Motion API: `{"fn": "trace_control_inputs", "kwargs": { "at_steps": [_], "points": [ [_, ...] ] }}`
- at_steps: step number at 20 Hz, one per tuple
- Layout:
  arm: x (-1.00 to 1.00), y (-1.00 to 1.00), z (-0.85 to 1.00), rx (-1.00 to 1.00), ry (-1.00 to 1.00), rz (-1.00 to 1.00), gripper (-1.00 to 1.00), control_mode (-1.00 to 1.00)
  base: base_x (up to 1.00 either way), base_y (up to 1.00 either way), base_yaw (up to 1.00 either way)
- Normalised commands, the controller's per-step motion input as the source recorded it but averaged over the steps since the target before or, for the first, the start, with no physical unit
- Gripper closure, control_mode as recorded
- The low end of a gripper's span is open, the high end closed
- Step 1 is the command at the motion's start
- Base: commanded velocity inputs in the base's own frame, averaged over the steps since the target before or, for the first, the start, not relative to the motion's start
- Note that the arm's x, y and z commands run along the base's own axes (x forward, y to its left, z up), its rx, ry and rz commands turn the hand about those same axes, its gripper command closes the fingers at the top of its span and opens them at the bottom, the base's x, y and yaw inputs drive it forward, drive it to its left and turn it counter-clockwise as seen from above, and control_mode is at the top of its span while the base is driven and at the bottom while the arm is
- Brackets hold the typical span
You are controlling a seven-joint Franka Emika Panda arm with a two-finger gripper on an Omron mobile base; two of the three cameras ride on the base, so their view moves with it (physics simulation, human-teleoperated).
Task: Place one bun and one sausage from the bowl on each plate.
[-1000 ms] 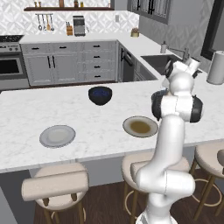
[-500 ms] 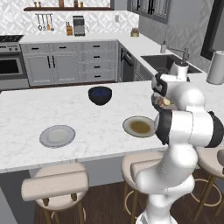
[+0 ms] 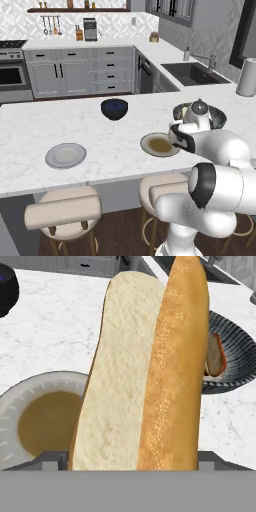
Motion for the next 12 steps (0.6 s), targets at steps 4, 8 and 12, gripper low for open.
{"fn": "trace_control_inputs", "kwargs": {
  "at_steps": [4,8,12],
  "points": [
    [0.00,0.03,0.00,0.00,0.00,0.03,1.00,-1.00,0.00,0.00,0.00],
    [-0.05,0.48,0.00,0.00,0.01,0.14,1.00,-1.00,0.00,0.00,0.00],
    [0.00,0.83,0.01,0.00,0.00,0.09,1.00,-1.00,0.00,0.00,0.00]
  ]
}}
